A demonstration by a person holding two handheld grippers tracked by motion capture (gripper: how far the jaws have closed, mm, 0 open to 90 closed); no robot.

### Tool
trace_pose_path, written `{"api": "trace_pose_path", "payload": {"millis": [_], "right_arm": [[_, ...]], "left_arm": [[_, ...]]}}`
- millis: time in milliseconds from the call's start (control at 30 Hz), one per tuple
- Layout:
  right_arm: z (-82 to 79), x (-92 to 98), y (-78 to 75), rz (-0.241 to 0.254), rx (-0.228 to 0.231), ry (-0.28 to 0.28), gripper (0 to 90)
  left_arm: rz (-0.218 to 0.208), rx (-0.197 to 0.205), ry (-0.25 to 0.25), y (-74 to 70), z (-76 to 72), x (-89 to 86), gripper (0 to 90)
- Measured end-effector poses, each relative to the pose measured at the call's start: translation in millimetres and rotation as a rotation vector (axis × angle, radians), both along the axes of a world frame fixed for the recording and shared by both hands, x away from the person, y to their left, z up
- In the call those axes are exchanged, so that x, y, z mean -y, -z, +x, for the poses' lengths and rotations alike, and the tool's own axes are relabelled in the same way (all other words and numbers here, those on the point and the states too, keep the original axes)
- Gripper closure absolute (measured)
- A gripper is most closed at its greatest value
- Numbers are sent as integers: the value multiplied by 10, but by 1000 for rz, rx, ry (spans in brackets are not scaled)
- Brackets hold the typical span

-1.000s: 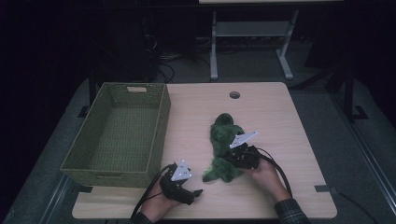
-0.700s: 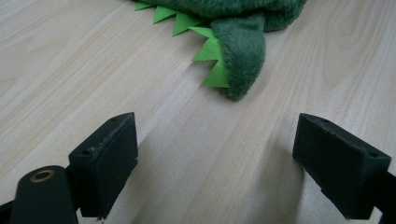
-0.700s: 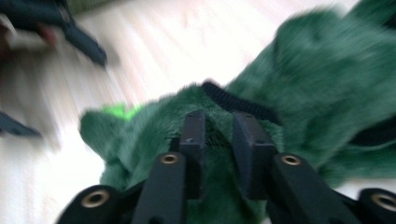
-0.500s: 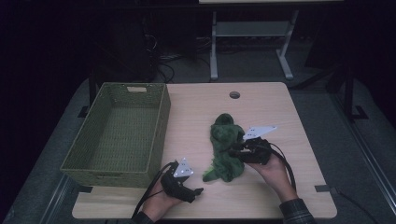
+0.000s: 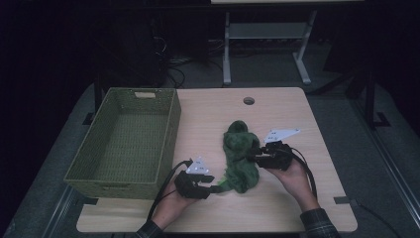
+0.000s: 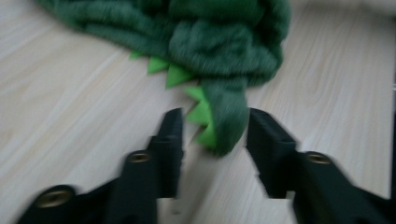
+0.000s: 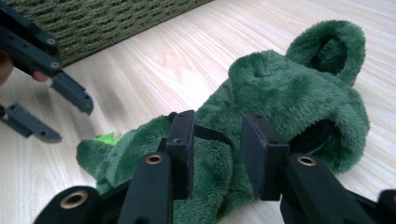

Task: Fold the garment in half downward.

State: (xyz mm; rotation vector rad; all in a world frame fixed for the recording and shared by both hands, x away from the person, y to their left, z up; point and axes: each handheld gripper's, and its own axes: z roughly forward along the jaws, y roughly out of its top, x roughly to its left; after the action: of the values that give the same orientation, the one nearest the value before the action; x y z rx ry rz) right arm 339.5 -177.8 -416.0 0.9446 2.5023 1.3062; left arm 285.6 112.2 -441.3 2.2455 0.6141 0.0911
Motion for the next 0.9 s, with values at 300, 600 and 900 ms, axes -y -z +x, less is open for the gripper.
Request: {"api": "trace_pose_path", "payload": {"millis": [300, 600, 900], "right_arm": [[112, -8, -114, 5, 16, 6, 657], [252, -15, -144, -3, 12, 15, 632], [473, 29, -218, -6, 18, 58, 577]], "left_arm": [[-35, -8, 66, -217, 262, 286, 898], [-77, 44, 123, -345, 528, 612, 897], [-22, -21, 159, -2, 630, 800, 897]]}}
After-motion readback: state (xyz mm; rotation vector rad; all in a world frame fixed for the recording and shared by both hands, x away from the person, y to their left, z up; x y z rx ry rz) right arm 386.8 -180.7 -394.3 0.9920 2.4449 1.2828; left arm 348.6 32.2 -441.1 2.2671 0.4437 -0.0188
